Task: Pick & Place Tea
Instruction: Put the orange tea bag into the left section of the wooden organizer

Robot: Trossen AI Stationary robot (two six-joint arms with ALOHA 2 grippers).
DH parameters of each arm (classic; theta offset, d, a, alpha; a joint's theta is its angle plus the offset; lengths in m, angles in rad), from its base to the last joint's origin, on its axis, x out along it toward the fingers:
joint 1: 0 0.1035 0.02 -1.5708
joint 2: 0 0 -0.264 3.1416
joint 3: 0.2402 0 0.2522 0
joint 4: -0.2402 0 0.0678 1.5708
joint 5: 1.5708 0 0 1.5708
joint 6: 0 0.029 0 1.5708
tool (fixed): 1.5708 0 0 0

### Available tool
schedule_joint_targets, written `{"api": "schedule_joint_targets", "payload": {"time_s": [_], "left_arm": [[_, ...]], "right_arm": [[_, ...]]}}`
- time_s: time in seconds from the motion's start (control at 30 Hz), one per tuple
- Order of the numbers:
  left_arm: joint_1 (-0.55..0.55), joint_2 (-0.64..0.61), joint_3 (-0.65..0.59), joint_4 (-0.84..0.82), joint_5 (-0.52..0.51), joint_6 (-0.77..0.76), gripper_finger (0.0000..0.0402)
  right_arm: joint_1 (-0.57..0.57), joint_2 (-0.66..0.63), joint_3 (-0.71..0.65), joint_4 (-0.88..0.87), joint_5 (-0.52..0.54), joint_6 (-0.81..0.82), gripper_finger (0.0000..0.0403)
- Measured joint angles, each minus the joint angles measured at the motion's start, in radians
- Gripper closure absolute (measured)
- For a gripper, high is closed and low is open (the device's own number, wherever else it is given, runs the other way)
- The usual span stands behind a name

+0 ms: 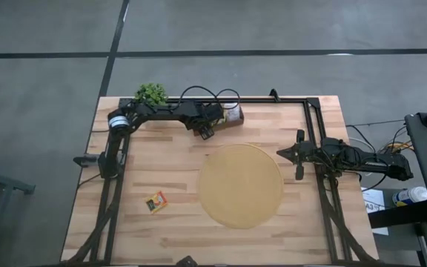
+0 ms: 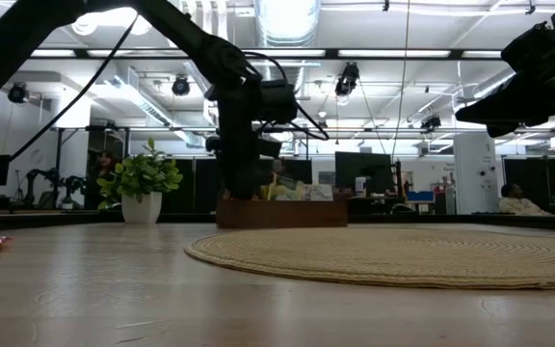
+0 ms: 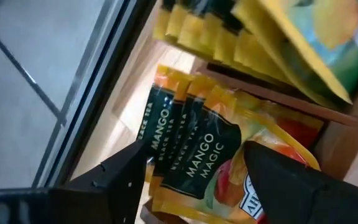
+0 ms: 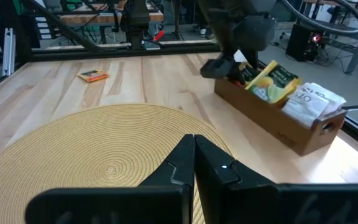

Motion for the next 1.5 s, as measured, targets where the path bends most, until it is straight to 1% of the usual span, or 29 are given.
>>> {"api": "schedule_joint_targets", "payload": {"time_s": [0.07, 0.1, 0.23, 0.33, 0.37, 0.5, 0.63, 0.77, 0.93, 1.27, 1.4, 1.5], "left_arm": [[0.001, 0.000, -0.012, 0.032, 0.012, 0.025, 0.0142], [0.001, -0.001, -0.019, 0.054, 0.035, 0.042, 0.0145], [0.002, -0.003, -0.053, 0.092, 0.157, 0.046, 0.0156], [0.001, -0.003, -0.095, 0.100, 0.292, 0.026, 0.0160], [0.001, -0.003, -0.108, 0.102, 0.323, 0.017, 0.0160], [0.000, -0.002, -0.161, 0.131, 0.403, -0.016, 0.0161], [-0.003, -0.002, -0.186, 0.135, 0.402, -0.032, 0.0161], [-0.004, -0.006, -0.161, 0.076, 0.395, -0.037, 0.0161], [-0.005, -0.016, -0.076, -0.006, 0.367, -0.005, 0.0161], [-0.002, -0.009, 0.156, -0.213, 0.352, -0.001, 0.0161], [-0.005, -0.009, 0.204, -0.286, 0.354, -0.001, 0.0161], [-0.005, -0.011, 0.218, -0.323, 0.358, -0.005, 0.0161]], "right_arm": [[0.000, 0.000, 0.000, 0.000, 0.000, 0.000, 0.0394], [0.000, 0.000, 0.000, 0.000, 0.000, 0.000, 0.0394], [0.000, 0.000, 0.000, 0.000, 0.000, 0.000, 0.0394], [0.000, 0.000, 0.000, 0.000, 0.000, 0.000, 0.0394], [0.000, 0.000, 0.000, 0.000, 0.000, 0.000, 0.0394], [0.000, 0.000, 0.000, 0.000, 0.000, 0.000, 0.0394], [0.000, 0.000, 0.000, 0.000, 0.000, 0.000, 0.0394], [0.000, 0.000, 0.000, 0.000, 0.000, 0.000, 0.0394], [0.000, 0.000, 0.000, 0.000, 0.000, 0.000, 0.0394], [0.000, 0.000, 0.000, 0.000, 0.000, 0.000, 0.0394], [0.000, 0.000, 0.000, 0.000, 0.000, 0.000, 0.0394], [0.000, 0.000, 0.000, 0.000, 0.000, 0.000, 0.0394]]}}
